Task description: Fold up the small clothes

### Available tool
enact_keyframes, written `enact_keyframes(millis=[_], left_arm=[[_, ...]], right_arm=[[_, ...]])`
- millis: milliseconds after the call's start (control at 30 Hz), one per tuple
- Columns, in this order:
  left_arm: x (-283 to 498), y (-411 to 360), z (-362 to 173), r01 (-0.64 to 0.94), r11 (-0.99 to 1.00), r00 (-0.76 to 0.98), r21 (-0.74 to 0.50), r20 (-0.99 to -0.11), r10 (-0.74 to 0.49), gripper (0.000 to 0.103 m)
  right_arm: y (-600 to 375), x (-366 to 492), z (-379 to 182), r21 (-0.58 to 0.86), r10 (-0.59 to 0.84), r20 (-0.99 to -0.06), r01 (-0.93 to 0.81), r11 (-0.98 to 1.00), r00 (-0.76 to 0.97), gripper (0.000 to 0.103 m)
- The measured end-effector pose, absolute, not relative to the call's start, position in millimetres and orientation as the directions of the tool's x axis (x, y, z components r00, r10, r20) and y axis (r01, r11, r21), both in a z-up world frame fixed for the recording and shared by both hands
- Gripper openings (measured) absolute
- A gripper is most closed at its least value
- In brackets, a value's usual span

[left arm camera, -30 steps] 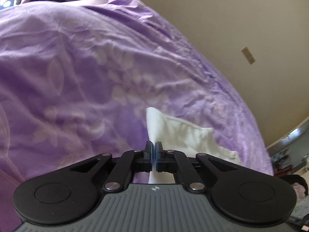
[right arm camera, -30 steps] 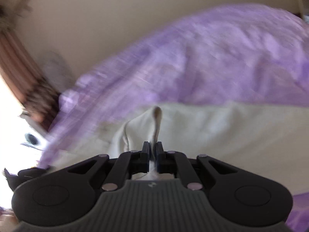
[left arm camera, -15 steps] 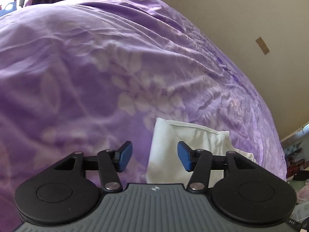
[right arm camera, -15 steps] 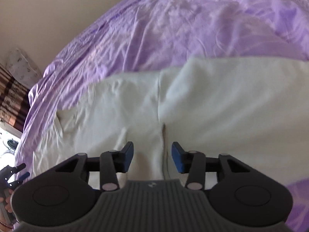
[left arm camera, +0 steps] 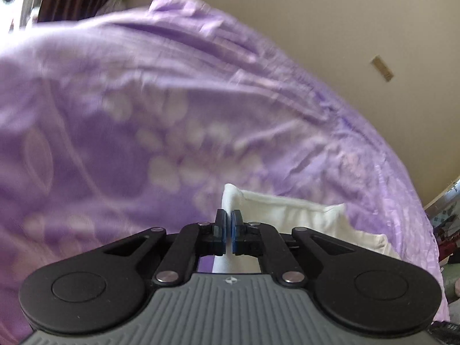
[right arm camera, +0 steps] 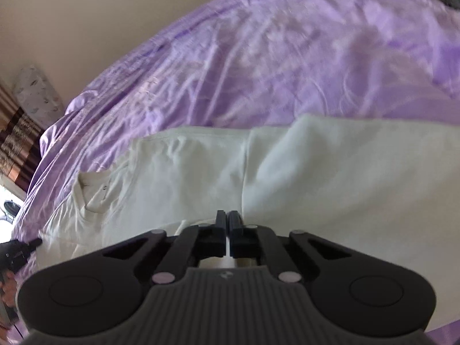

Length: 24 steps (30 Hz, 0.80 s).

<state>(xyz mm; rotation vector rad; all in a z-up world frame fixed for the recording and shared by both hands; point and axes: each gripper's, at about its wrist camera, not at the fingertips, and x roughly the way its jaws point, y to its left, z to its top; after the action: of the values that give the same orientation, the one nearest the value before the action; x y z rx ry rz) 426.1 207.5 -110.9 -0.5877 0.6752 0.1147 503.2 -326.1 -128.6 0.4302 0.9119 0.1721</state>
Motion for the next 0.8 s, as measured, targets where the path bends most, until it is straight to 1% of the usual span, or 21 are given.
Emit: enact_keyframes(millis=[100,167,233,333,367,400,433,467,500,567,667,767,800], left_arm=[[415,207,-99,-0.270,0.849,0.814,-0.455,-0.579,-0.052,0.002],[415,210,-99,-0.285,0.840,0.813,-0.462,-0.580,-0.043,0.002],[418,214,-103,-0.310,0.822,0.805,-0.478,-0.592,-0.041,0.002],[428,215,-112,-0.340,0.822,0.767,-0.458,-0.641,-0.039,0.005],[429,216,-112,-0.366,0.817,0.753,-0.445,-0.657,-0.021,0.006],[426,219,-111,-0.388,0.811,0.751,-0.438,-0.661,0.002,0.010],[420,222,-110,-0.399,0.806,0.753,-0.438,-0.658,0.015,0.020],[416,224,-107,-0.402,0.805,0.752,-0.437,-0.659,0.017,0.024],[412,227,-105,-0.398,0.811,0.745,-0.429,-0.667,0.013,0.024],[401,228,-97,-0.366,0.832,0.732,-0.417,-0.681,-0.019,0.024],[383,221,-85,-0.290,0.877,0.709,-0.383,-0.702,-0.072,0.026],[364,204,-75,-0.166,0.936,0.664,-0.312,-0.737,-0.128,0.032],[357,196,-71,-0.118,0.954,0.653,-0.276,-0.745,-0.134,0.037]], right_arm=[[-331,490,-111,0.440,0.340,-0.656,-0.024,0.898,0.674,0.000],[-338,486,-104,0.446,0.332,-0.620,-0.029,0.895,0.710,0.000],[-343,490,-107,0.435,0.297,-0.629,0.009,0.900,0.718,0.000],[-341,500,-117,0.441,0.292,-0.651,0.036,0.897,0.701,0.000],[-337,504,-121,0.429,0.289,-0.671,0.040,0.902,0.683,0.002],[-335,506,-124,0.412,0.271,-0.691,0.057,0.909,0.670,0.006],[-334,507,-125,0.396,0.251,-0.701,0.072,0.915,0.668,0.012],[-335,505,-124,0.393,0.242,-0.703,0.082,0.916,0.669,0.029],[-338,502,-123,0.402,0.241,-0.695,0.088,0.911,0.677,0.036],[-343,494,-120,0.416,0.251,-0.692,0.089,0.905,0.677,0.036],[-344,482,-119,0.403,0.255,-0.718,0.088,0.911,0.647,0.036],[-342,465,-122,0.413,0.279,-0.737,0.084,0.907,0.616,0.036],[-341,460,-123,0.422,0.288,-0.742,0.088,0.902,0.606,0.036]])
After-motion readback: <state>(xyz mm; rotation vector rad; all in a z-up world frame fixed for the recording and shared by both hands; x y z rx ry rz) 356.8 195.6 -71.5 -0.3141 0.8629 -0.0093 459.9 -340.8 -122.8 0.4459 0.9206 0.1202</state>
